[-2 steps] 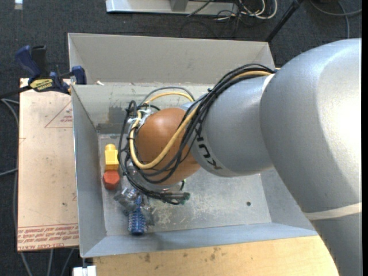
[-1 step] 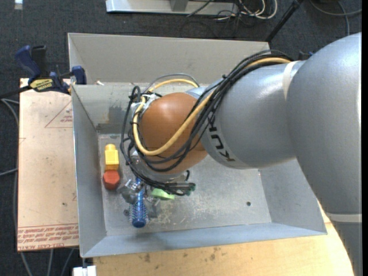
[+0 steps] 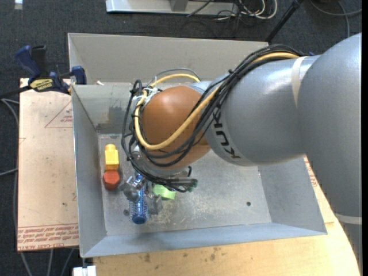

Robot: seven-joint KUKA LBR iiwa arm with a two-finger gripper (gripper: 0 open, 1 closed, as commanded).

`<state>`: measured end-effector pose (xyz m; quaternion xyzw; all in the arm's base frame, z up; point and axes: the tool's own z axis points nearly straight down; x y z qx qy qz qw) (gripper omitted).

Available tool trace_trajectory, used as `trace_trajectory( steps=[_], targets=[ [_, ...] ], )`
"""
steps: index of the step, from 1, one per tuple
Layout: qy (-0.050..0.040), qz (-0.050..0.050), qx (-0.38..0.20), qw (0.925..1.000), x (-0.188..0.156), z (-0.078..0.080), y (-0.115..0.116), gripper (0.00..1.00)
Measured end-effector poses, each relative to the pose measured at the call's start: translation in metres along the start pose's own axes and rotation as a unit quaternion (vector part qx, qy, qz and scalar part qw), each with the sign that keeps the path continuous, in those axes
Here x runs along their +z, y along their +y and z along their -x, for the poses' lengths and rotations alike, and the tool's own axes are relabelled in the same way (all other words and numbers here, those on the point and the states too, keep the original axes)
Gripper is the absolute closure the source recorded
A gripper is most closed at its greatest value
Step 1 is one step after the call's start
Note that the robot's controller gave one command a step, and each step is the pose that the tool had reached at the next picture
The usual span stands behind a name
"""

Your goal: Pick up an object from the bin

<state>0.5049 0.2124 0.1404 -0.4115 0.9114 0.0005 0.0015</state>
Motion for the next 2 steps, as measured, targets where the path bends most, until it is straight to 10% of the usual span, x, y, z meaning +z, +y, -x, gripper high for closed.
trace_trajectory(
  steps=[2],
  targets=[
    [0.0008, 0.001, 0.003, 1.0000, -0.0515, 0.0016, 0.0002, 1.00]
  ],
)
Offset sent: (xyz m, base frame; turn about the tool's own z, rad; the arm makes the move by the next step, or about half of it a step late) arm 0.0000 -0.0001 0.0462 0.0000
